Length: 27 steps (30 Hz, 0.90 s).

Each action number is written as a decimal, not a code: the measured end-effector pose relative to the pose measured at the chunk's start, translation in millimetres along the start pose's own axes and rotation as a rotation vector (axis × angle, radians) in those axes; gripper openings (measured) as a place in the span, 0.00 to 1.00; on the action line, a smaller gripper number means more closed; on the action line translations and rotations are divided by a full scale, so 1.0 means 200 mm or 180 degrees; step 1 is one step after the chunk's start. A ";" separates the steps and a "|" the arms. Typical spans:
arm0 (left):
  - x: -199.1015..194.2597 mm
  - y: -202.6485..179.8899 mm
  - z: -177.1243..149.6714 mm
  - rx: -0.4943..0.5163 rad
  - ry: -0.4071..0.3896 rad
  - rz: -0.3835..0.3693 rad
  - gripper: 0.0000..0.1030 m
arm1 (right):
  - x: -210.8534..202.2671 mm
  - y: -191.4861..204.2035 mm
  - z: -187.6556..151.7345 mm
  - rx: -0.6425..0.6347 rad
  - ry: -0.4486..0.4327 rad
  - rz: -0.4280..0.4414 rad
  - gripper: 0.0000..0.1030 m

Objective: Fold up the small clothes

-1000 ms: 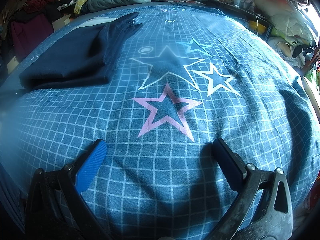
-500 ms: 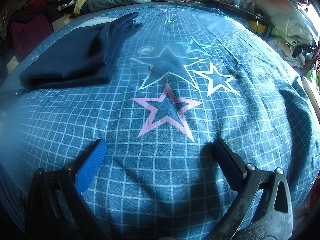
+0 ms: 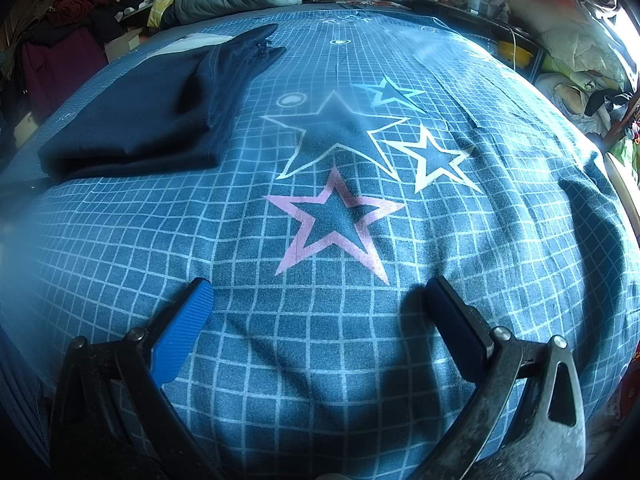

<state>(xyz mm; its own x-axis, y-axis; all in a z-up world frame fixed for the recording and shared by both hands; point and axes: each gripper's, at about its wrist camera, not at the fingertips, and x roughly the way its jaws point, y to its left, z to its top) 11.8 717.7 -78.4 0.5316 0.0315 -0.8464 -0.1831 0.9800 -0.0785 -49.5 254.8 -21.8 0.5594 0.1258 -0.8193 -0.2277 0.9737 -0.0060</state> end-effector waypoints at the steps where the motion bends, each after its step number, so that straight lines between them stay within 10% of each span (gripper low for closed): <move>1: 0.00 0.00 0.00 0.0000 0.0000 0.0000 1.00 | 0.00 0.00 0.00 0.0000 0.0000 0.0002 1.00; 27: 0.00 0.01 0.00 -0.0009 -0.0007 -0.0016 1.00 | 0.01 0.00 0.01 -0.0040 0.0011 -0.0009 1.00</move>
<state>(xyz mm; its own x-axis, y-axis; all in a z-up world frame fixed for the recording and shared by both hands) 10.5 718.6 -78.5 0.5343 0.0271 -0.8449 -0.1828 0.9795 -0.0843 -47.5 255.2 -22.9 0.5573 0.1224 -0.8213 -0.2361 0.9716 -0.0154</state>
